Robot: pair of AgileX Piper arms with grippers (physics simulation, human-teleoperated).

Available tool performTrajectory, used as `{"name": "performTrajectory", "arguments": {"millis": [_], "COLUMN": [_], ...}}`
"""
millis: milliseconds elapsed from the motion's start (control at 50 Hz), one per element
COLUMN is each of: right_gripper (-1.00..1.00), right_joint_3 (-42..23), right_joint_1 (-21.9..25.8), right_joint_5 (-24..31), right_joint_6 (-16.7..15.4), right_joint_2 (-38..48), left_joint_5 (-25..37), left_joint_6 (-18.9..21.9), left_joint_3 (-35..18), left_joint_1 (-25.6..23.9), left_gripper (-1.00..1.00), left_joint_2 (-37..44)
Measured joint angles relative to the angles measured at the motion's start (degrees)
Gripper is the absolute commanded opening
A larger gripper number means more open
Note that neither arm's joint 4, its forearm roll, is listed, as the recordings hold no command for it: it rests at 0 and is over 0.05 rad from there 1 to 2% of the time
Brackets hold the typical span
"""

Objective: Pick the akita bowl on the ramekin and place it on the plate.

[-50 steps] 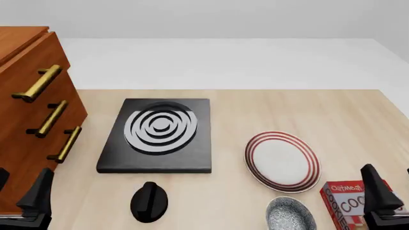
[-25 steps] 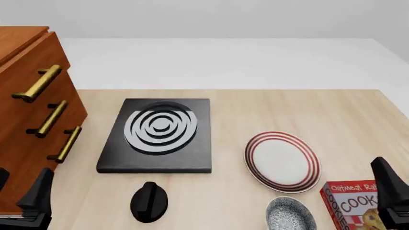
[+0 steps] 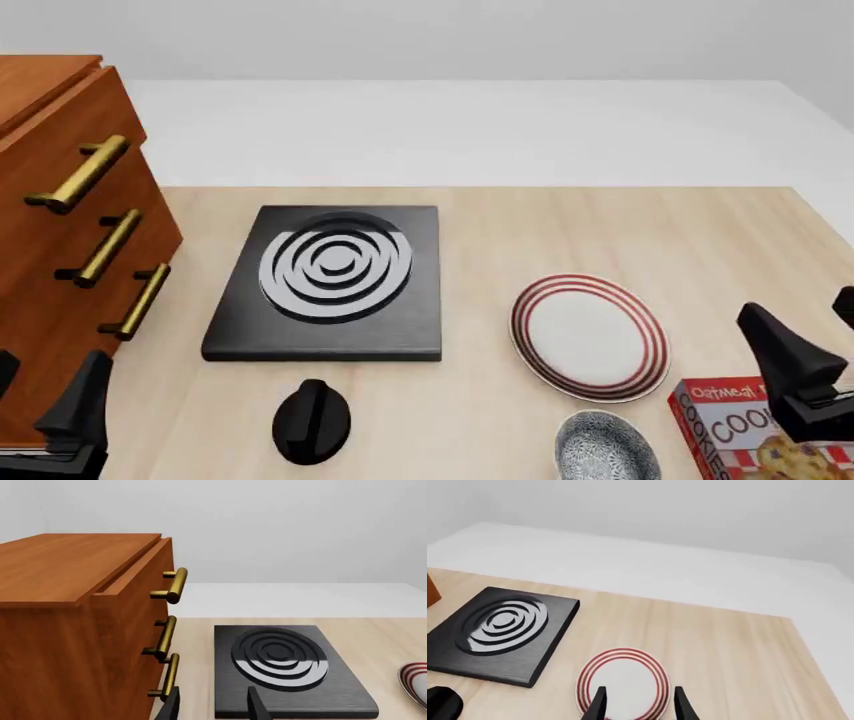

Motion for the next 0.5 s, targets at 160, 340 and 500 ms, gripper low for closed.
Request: {"name": "performTrajectory", "arguments": {"millis": [160,340,500], "right_gripper": [1.00,1.00,1.00], "right_joint_3": [-4.4,-10.3,-14.4], "right_joint_1": [1.8,4.6,8.0], "right_joint_5": [3.5,9.6,14.8], "right_joint_6": [-0.9,-1.1,-2.1], "right_joint_2": [2.0,4.9,8.2], "left_joint_5": [0.0,-0.1,-0.1], "left_joint_6": [0.0,0.0,0.0], "left_joint_3": [0.0,0.0,0.0], "left_joint_1": [0.0,0.0,0.0], "left_gripper": [1.00,1.00,1.00], "left_joint_2": [0.0,0.1,0.1]}}
